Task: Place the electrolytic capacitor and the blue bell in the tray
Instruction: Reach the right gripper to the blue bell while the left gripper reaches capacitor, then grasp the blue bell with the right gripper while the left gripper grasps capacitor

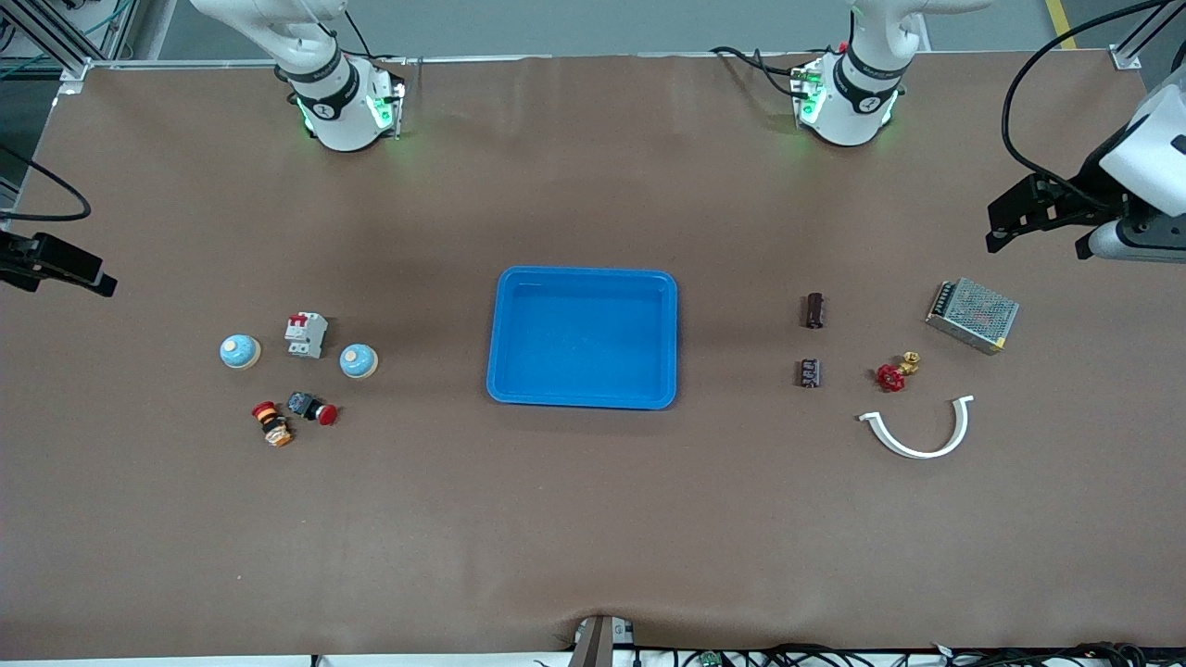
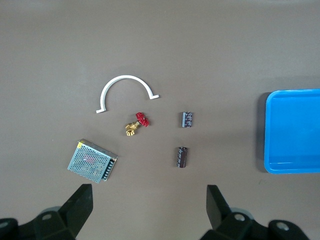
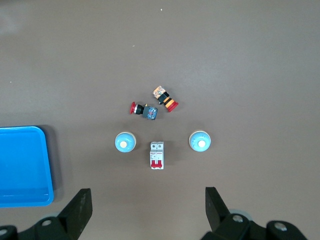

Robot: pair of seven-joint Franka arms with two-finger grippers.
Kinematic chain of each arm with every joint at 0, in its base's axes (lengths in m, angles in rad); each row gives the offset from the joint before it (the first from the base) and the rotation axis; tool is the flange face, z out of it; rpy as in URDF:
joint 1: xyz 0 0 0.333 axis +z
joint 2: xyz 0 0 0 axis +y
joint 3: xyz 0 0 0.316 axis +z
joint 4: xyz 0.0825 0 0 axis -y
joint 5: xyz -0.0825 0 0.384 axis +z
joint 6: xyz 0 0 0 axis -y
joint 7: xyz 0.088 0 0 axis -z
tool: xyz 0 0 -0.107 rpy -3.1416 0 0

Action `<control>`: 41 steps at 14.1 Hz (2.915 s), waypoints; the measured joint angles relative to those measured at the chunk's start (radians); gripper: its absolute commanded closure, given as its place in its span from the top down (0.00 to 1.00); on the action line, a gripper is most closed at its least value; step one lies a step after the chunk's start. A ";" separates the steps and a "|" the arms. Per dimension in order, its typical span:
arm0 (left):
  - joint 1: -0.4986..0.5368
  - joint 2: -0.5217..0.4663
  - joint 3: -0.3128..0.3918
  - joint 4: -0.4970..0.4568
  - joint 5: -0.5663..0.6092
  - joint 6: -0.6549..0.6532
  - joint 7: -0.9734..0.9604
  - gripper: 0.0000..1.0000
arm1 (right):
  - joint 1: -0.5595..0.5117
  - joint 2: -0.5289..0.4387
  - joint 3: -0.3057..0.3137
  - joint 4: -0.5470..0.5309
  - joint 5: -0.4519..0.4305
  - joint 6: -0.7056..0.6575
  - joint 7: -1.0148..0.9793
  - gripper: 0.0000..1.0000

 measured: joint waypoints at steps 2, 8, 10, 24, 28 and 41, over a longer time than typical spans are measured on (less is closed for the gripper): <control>0.000 0.000 -0.001 0.000 0.000 0.000 -0.016 1.00 | 0.002 0.000 0.000 0.001 0.000 0.001 0.000 1.00; -0.001 0.000 -0.013 -0.004 0.000 0.007 -0.022 1.00 | 0.024 0.001 0.000 0.001 -0.017 0.001 0.000 1.00; -0.002 0.001 -0.013 -0.013 0.000 0.013 -0.023 1.00 | 0.042 0.009 0.001 -0.006 -0.017 -0.002 0.002 1.00; -0.004 0.011 -0.090 -0.265 0.000 0.236 -0.106 1.00 | 0.228 0.058 0.003 -0.366 -0.017 0.353 0.234 1.00; -0.004 -0.026 -0.108 -0.398 0.000 0.340 -0.120 1.00 | 0.230 0.059 0.003 -0.473 -0.017 0.481 0.234 1.00; -0.004 -0.187 -0.167 -0.969 0.000 0.785 -0.120 1.00 | 0.241 0.184 0.004 -0.560 -0.017 0.649 0.234 1.00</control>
